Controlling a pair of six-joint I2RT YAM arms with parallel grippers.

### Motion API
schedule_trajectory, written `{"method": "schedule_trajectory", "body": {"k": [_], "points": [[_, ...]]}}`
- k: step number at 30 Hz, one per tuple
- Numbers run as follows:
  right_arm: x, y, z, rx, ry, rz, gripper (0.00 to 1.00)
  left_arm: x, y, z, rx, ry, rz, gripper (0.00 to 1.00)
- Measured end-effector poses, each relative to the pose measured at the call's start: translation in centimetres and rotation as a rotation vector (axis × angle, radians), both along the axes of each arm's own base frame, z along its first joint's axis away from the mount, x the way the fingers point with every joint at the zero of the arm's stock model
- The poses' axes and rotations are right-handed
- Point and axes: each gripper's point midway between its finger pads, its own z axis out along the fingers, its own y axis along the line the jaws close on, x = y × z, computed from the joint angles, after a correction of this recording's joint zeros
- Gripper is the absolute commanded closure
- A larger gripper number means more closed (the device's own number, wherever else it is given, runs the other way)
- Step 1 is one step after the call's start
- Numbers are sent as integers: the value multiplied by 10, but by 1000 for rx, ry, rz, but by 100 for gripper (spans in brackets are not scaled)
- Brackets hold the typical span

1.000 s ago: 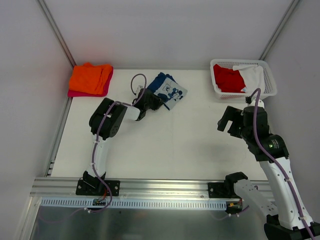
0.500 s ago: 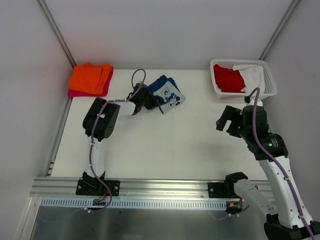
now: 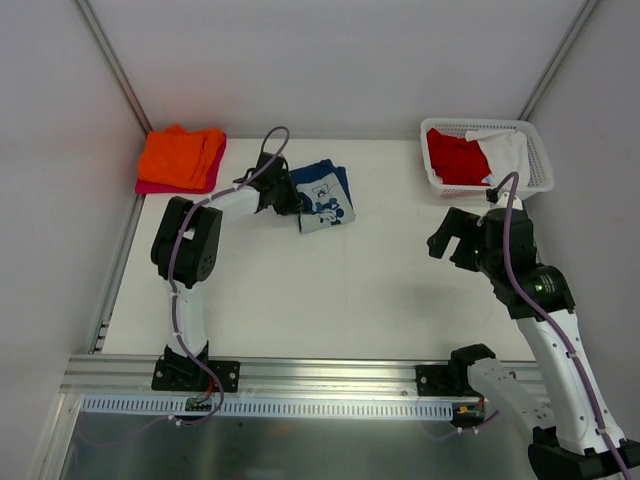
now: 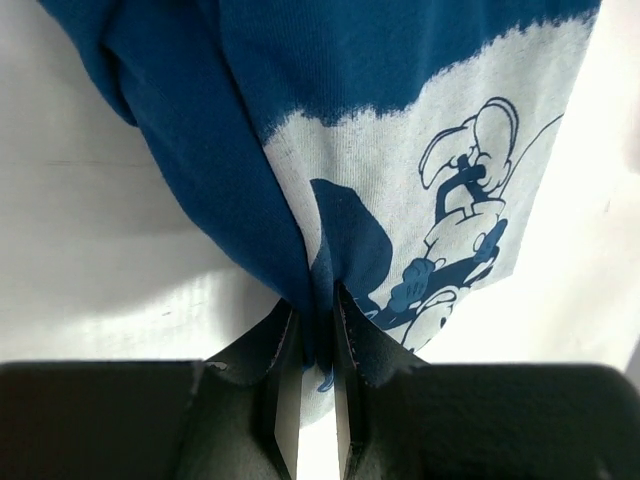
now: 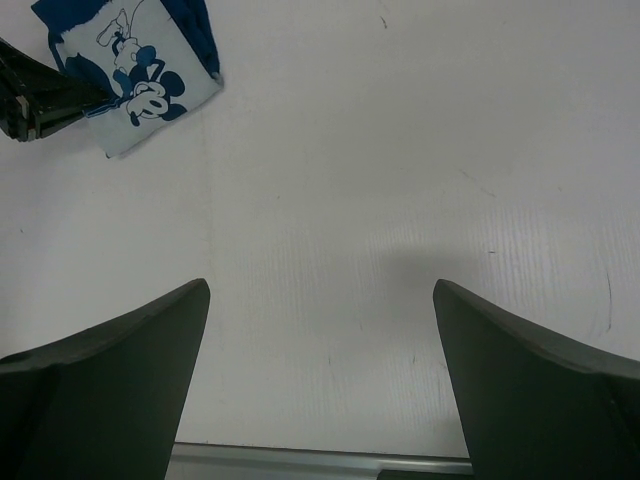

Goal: Fold and stack the t-shirts
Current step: Put the neatly folded tshirt into the corner of the board with the left arm

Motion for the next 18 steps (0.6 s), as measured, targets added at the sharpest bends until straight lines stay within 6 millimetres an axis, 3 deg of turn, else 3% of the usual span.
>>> {"method": "schedule_trajectory", "body": {"k": [11, 18], "points": [[4, 7, -3, 16, 14, 26, 0, 12, 47, 35, 142, -10, -117, 100], [9, 11, -4, 23, 22, 39, 0, 10, 91, 35, 204, 35, -129, 100]]}}
